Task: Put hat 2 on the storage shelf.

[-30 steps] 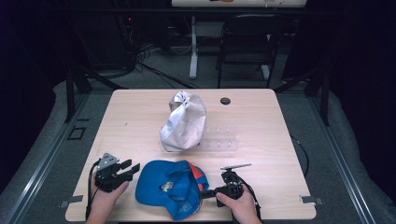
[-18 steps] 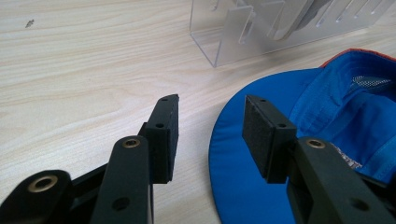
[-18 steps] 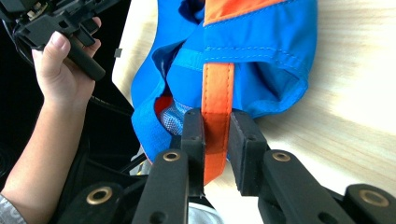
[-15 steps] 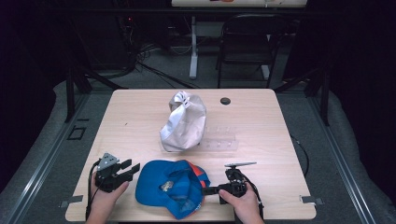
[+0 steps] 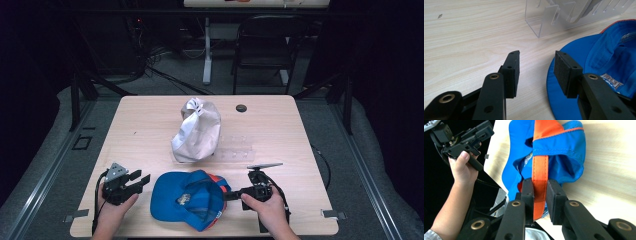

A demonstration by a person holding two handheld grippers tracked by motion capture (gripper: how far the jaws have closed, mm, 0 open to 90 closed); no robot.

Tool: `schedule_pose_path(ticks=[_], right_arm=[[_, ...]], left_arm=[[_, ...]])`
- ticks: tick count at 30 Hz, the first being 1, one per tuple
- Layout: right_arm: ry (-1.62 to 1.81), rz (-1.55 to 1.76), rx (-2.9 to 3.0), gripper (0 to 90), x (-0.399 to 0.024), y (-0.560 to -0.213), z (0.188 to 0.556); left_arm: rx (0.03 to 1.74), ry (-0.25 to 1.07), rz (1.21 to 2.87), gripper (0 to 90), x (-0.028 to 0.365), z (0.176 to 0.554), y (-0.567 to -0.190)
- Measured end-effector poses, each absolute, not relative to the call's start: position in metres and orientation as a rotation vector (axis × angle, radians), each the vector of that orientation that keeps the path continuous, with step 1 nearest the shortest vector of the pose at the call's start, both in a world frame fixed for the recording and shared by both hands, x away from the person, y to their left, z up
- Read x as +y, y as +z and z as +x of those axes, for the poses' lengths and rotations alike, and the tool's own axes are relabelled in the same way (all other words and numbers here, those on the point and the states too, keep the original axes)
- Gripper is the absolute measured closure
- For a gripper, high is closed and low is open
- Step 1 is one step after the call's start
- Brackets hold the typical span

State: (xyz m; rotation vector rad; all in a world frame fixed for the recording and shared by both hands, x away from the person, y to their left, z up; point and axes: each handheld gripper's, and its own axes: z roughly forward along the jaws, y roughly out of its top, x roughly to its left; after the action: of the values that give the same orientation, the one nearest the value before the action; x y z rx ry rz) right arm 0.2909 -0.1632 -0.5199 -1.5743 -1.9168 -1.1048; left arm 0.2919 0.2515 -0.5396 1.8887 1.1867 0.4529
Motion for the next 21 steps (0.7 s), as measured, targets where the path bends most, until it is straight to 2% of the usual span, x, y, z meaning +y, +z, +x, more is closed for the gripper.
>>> schedule_pose_path(ticks=[21], right_arm=[[-1.097, -1.632, -2.008, 77.7, -0.215, -0.434, 0.302]], left_arm=[[1.157, 0.445, 1.915, 56.6, 0.243, 0.298, -0.539]])
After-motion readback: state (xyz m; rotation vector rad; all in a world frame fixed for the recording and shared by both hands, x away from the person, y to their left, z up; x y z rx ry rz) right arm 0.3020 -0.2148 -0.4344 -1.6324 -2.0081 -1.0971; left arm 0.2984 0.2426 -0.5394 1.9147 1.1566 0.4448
